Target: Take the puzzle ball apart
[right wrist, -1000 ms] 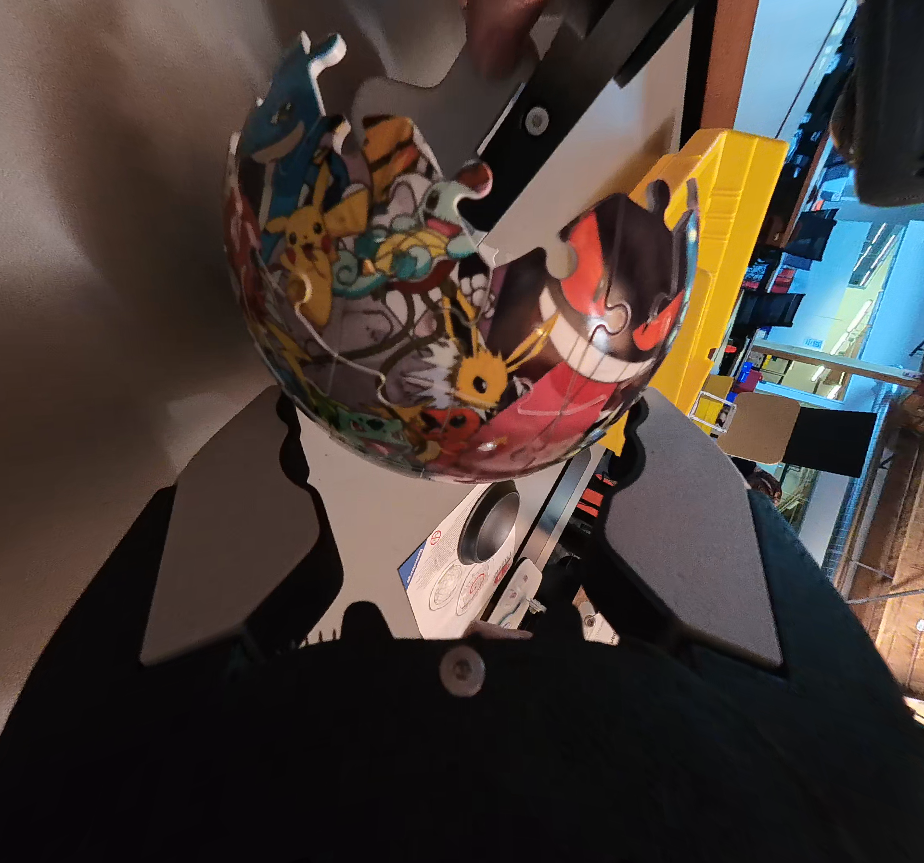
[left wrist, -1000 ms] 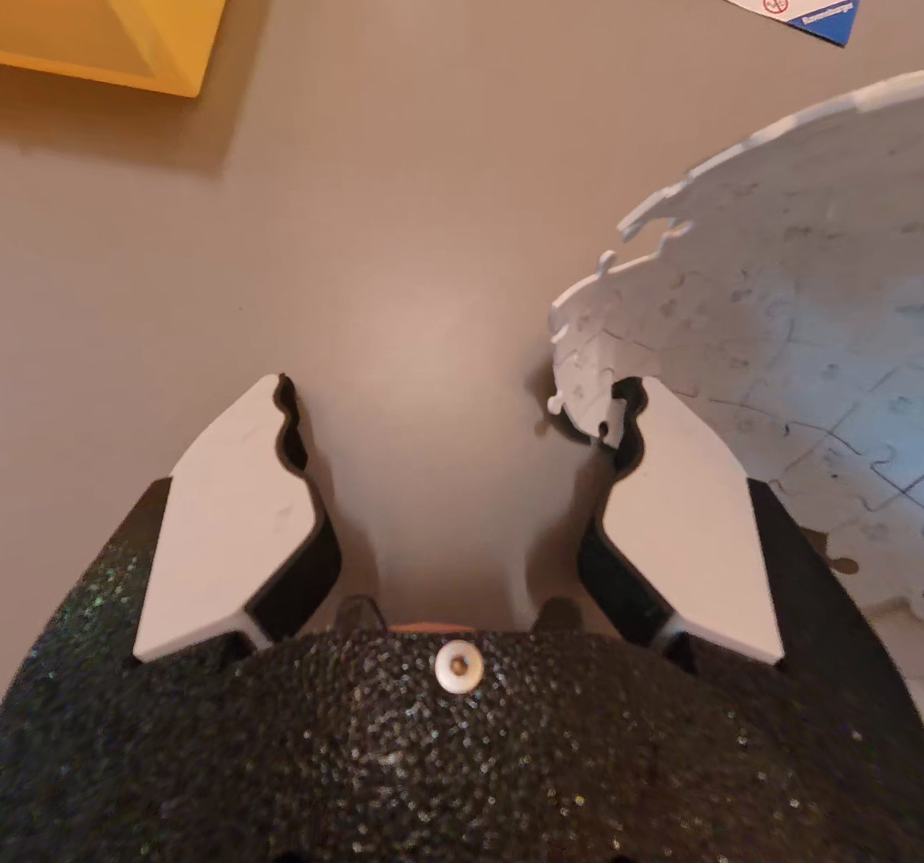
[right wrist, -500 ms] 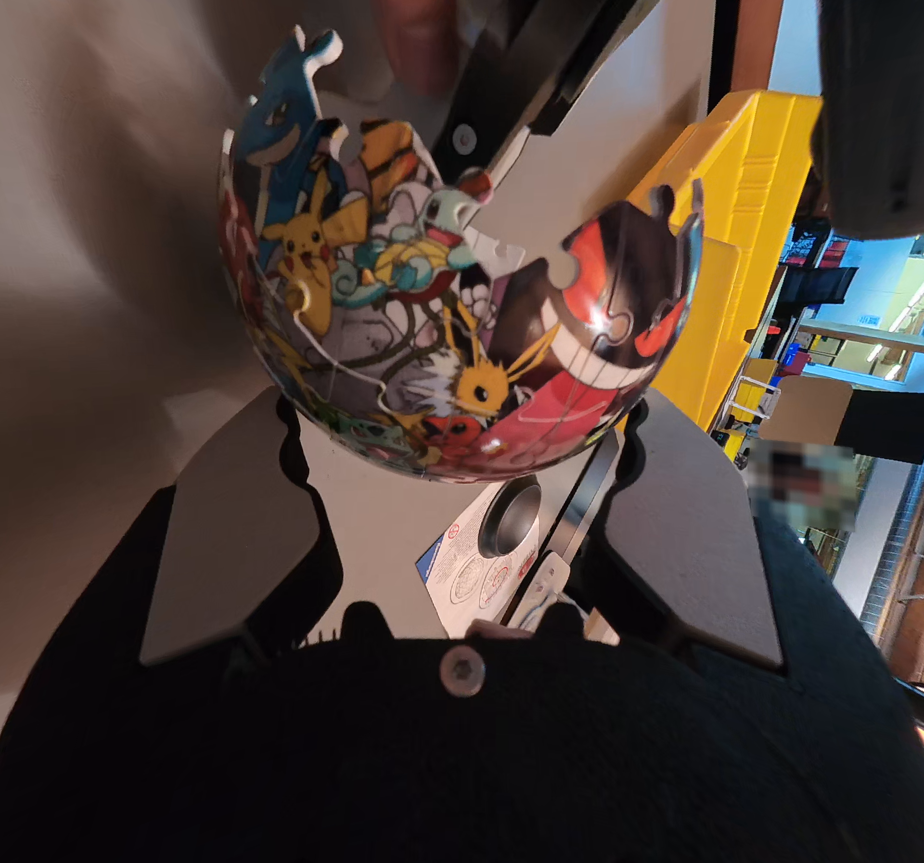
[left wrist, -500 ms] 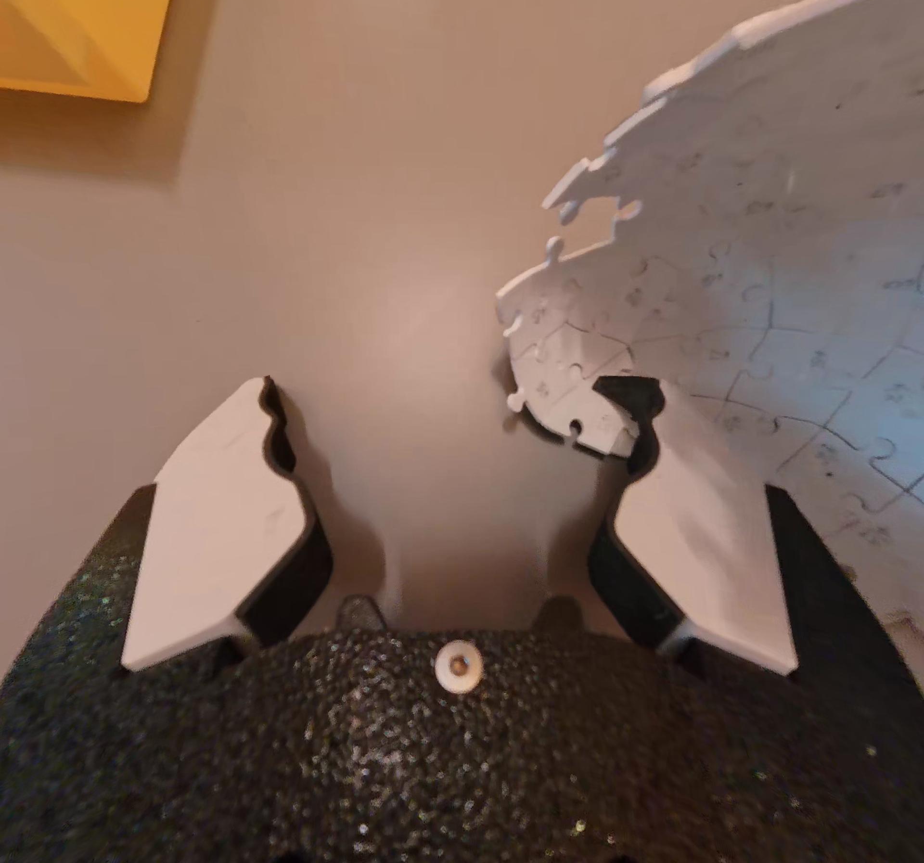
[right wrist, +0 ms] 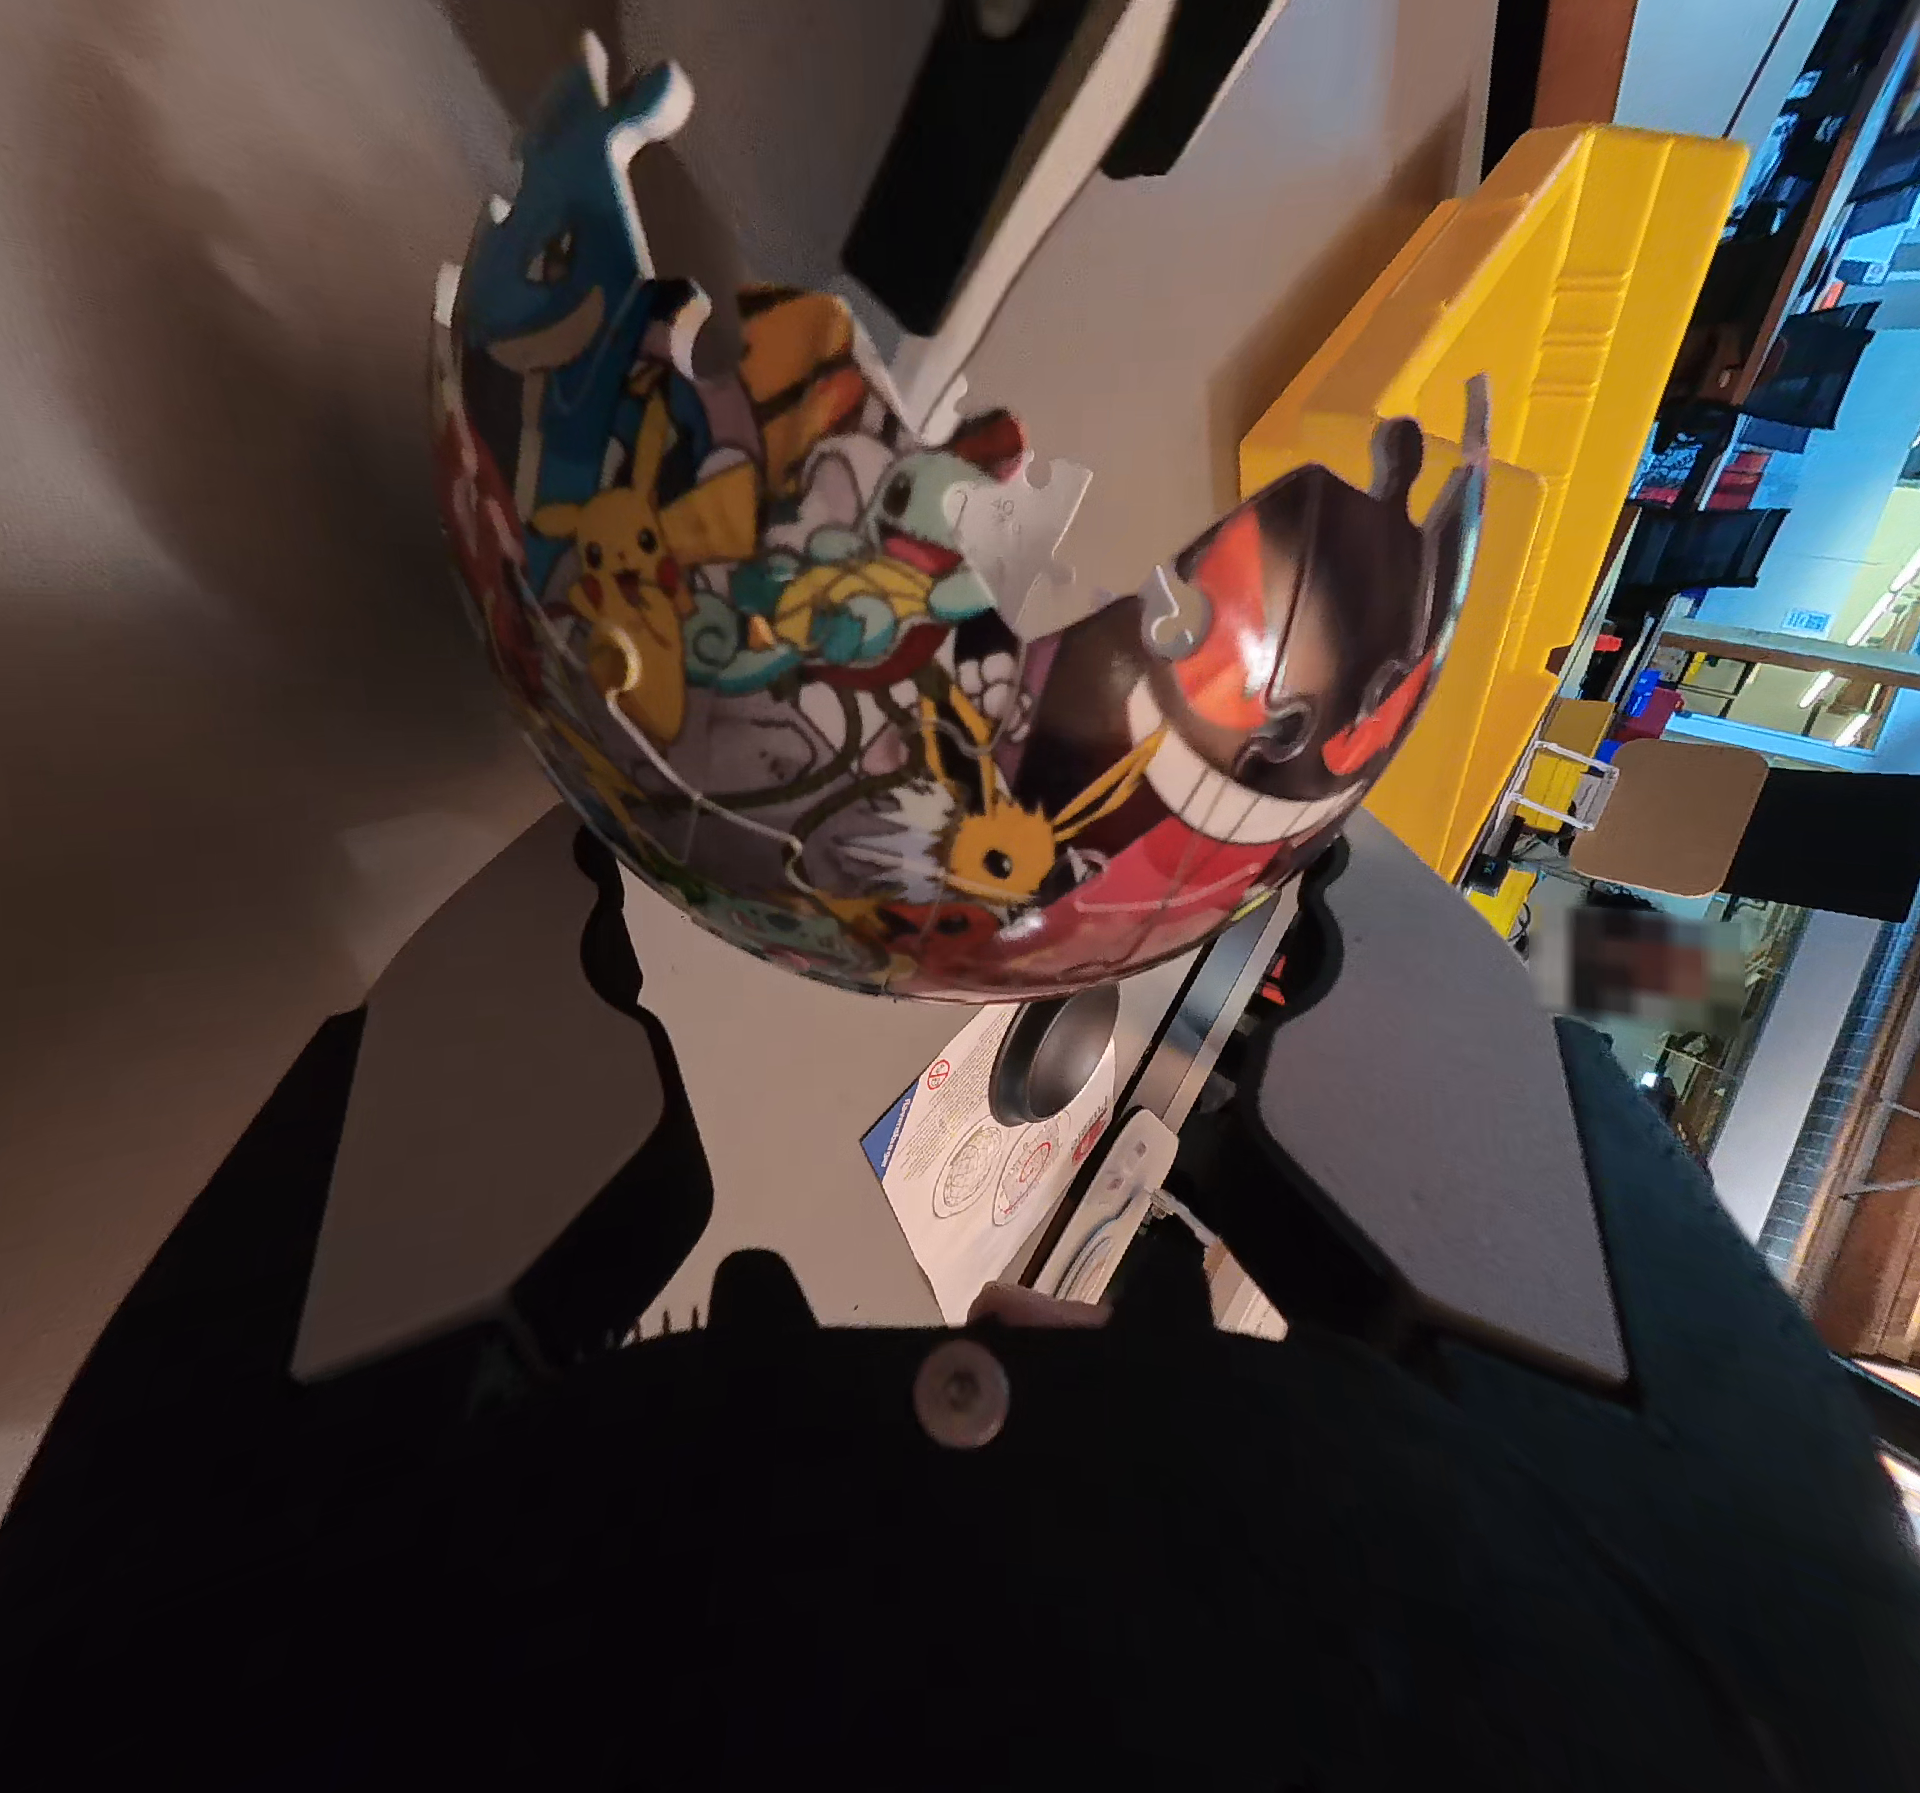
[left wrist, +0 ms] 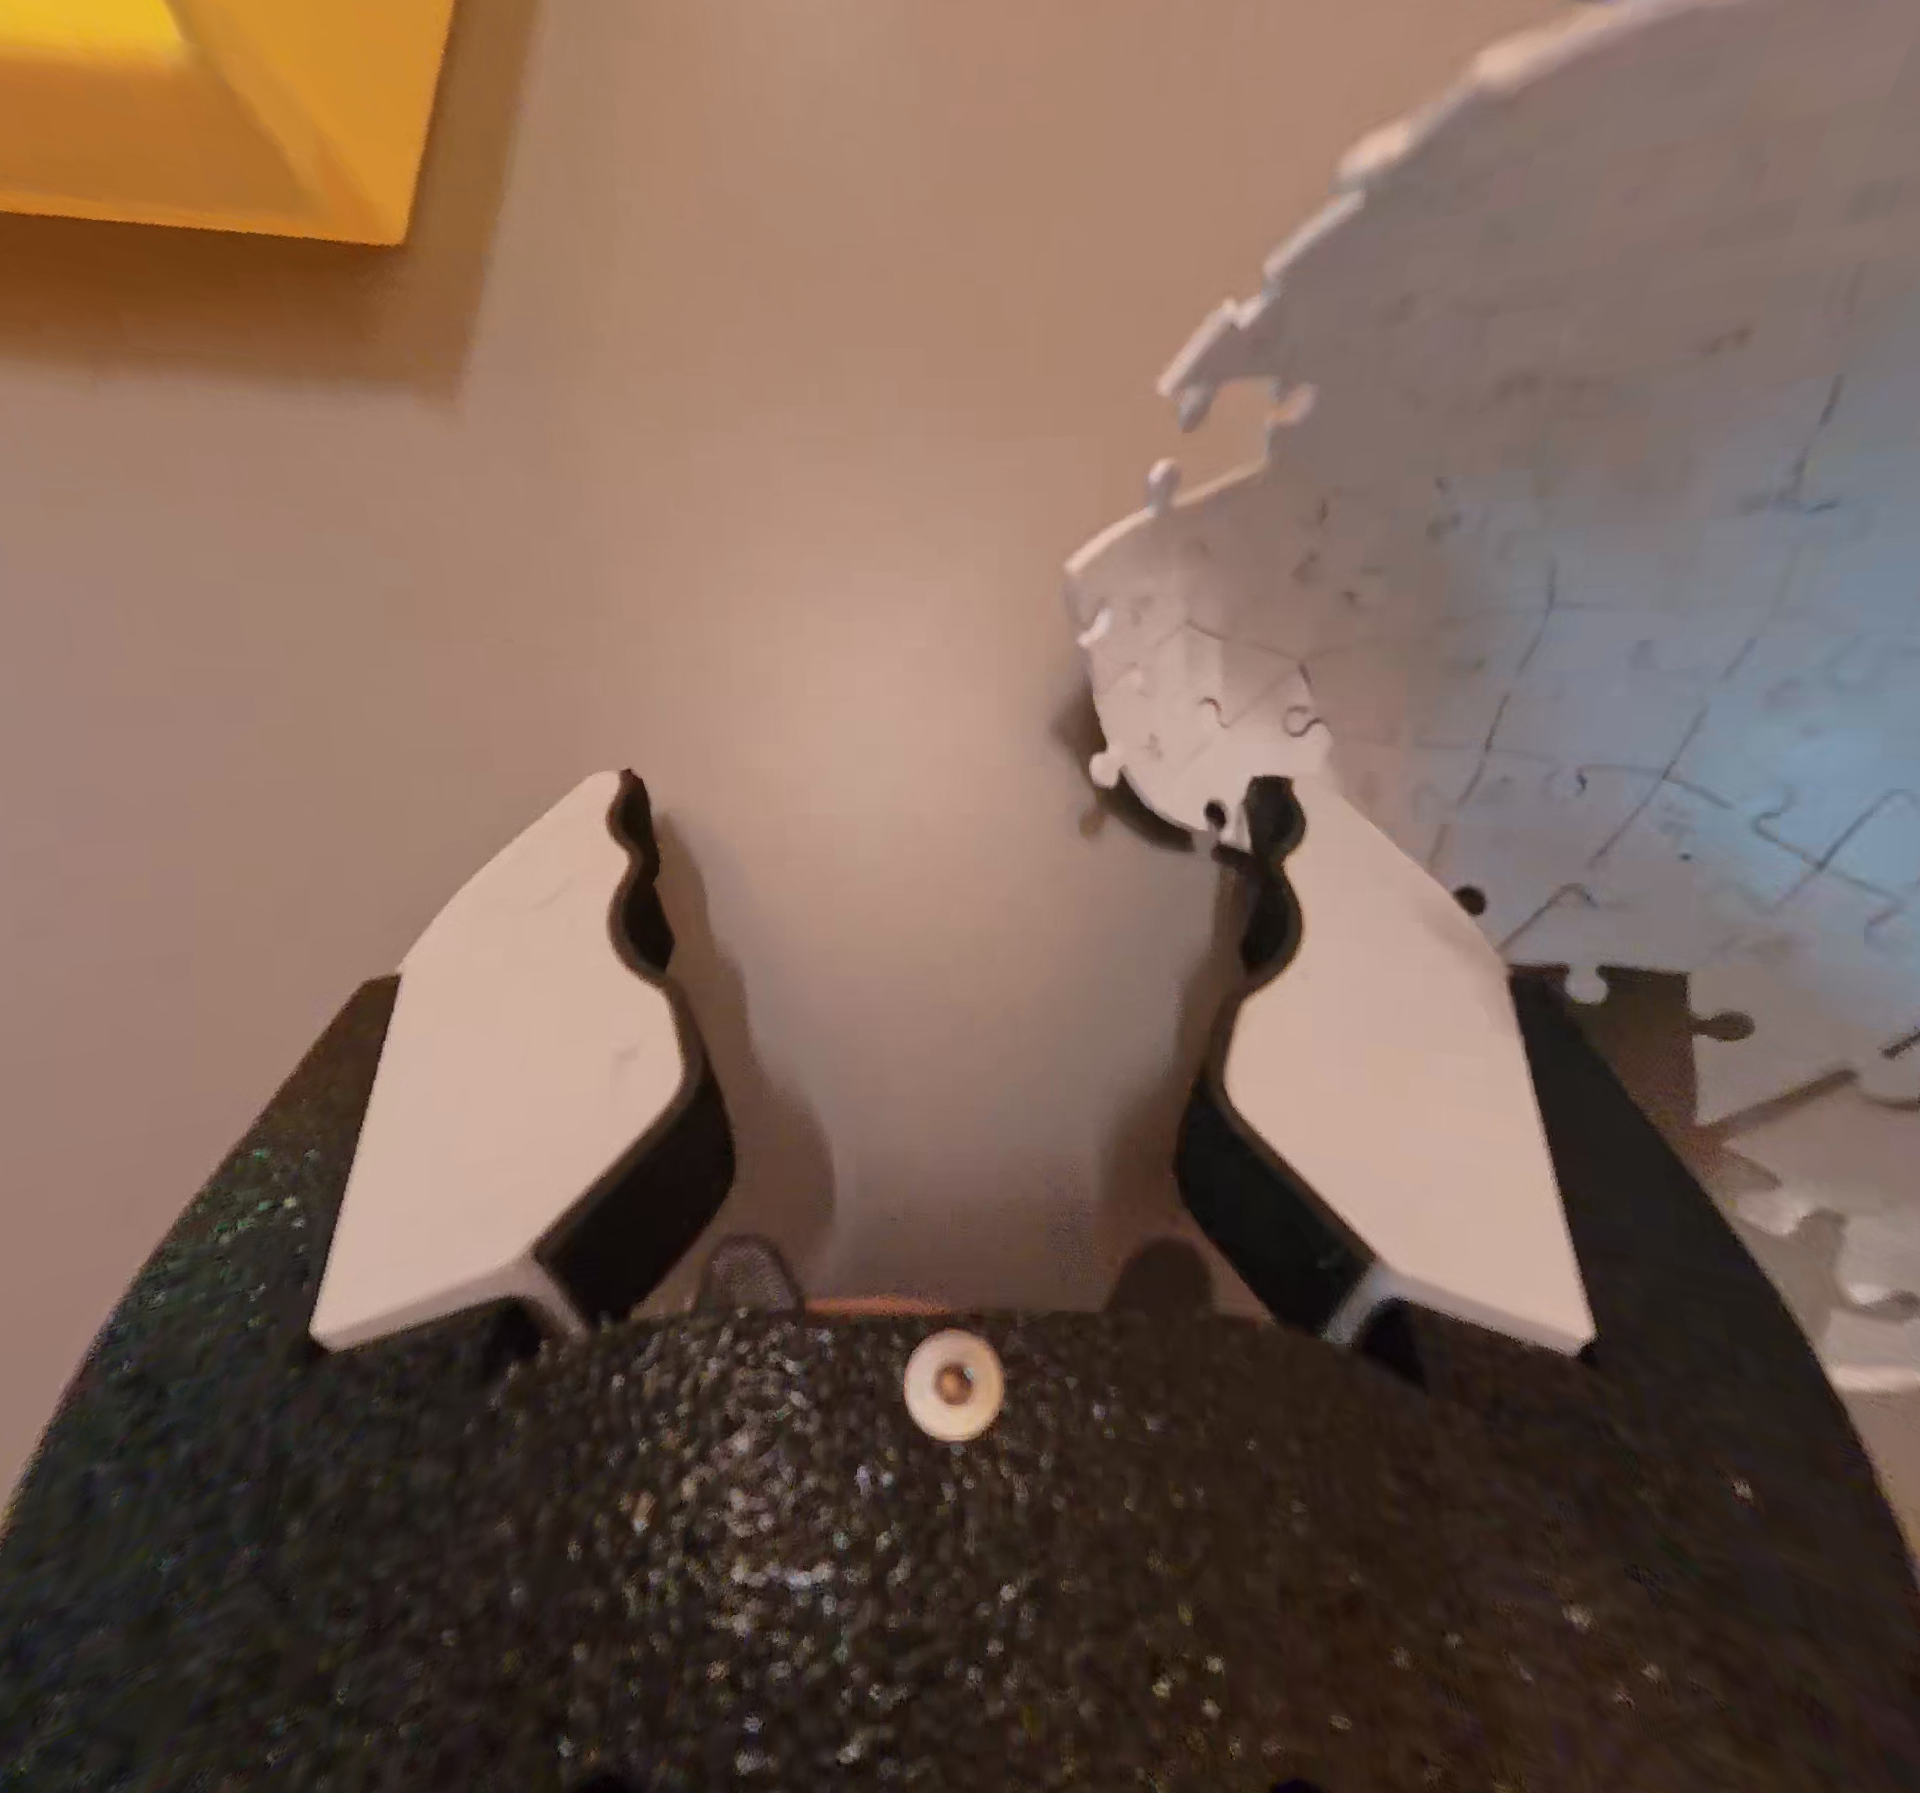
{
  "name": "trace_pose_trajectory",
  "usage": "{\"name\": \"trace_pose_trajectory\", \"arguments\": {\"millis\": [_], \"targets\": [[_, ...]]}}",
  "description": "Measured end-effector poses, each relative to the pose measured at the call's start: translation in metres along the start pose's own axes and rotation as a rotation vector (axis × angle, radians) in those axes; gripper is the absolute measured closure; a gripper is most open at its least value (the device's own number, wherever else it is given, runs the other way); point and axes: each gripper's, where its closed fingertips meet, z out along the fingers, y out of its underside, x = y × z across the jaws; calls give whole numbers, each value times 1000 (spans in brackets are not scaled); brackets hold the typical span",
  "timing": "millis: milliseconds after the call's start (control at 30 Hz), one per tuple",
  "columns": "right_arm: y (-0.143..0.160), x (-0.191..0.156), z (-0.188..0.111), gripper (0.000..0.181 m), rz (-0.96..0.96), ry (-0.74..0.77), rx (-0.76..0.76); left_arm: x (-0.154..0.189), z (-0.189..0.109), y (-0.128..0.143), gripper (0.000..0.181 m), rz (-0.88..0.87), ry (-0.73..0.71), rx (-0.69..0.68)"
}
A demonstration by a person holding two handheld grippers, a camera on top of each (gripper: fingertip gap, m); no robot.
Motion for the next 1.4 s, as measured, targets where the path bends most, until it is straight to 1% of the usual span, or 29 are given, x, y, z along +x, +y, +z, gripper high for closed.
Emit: {"name": "trace_pose_trajectory", "arguments": {"millis": [67, 433, 467, 533, 633, 667, 733, 900, 1033, 1233, 1400], "targets": [[0, 0, 0, 58, 11, -7, 4, 3, 4, 2, 73, 26, -10, -9], [1, 1, 3, 58, 44, -23, 24, 12, 12, -1, 75, 33, 27, -16], [0, 0, 3, 58, 41, -20, 22, 14, 11, -1, 78, 33, 44, -19], [0, 2, 4, 58, 44, -10, 24, 12, 2, -8, 79, 9, 72, 23], [1, 1, 4, 57, 41, -3, 15, -5, -12, -15, 82, -51, 63, 59], [2, 1, 3, 57, 42, -2, 12, -9, -14, -16, 82, -67, 57, 62], [1, 2, 3, 57, 45, -2, 14, -6, -13, -15, 81, -76, 82, 58], [0, 2, 4, 58, 62, -13, 30, 2, -1, -9, 81, 9, 6, 12], [0, 3, 5, 58, 50, -19, 23, 5, 9, -7, 82, 28, -33, -11], [1, 3, 7, 58, 42, -53, 36, 3, 9, -4, 80, 31, -34, -40], [-9, 5, 8, 58, 41, -76, 61, 0, 7, -4, 79, 79, -56, -63]]}}
